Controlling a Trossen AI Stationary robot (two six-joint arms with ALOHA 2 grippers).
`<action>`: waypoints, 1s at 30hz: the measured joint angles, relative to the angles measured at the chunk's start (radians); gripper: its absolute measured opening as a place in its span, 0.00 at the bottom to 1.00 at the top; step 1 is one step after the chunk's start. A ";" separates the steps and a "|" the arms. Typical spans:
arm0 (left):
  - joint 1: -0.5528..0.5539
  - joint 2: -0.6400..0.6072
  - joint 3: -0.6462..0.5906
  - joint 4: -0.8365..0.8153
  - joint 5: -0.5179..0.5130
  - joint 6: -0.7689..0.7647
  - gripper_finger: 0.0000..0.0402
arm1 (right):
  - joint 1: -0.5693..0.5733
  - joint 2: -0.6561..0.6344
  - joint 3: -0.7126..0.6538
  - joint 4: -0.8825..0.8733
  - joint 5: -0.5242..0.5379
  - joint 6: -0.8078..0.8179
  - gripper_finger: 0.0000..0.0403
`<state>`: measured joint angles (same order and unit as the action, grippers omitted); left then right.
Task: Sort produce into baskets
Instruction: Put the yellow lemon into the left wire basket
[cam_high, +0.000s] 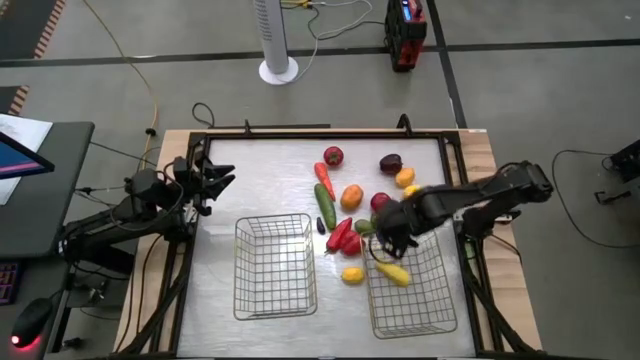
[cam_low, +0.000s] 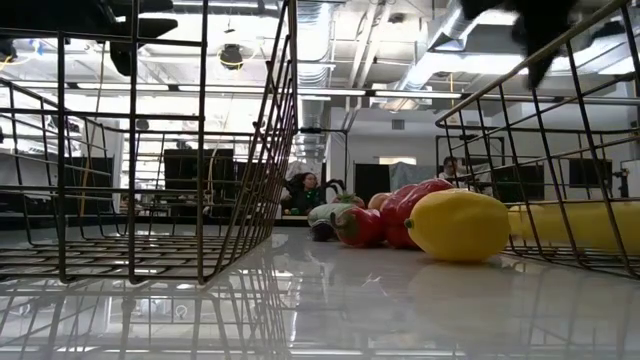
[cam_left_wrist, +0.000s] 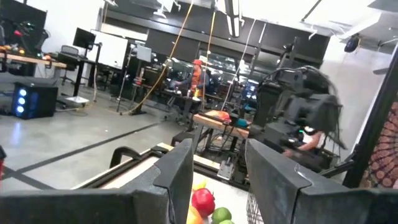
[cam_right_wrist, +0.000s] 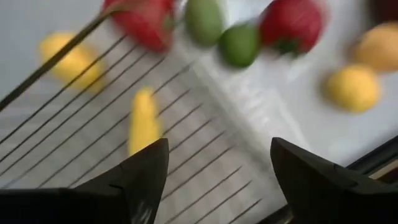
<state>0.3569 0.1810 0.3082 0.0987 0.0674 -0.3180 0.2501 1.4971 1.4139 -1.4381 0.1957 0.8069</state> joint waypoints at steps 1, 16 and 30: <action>0.000 0.000 -0.002 -0.002 0.002 -0.003 0.33 | -0.032 0.000 0.000 0.005 0.019 -0.033 0.76; 0.000 0.000 -0.003 -0.033 0.027 -0.001 0.33 | -0.508 -0.030 -0.187 0.180 0.075 -0.421 0.76; 0.000 0.000 -0.003 -0.036 0.017 0.016 0.33 | -0.730 -0.090 -0.465 0.321 0.042 -0.587 0.76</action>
<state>0.3569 0.1810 0.3050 0.0628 0.0846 -0.3019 -0.4800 1.4071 0.9487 -1.1173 0.2375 0.2195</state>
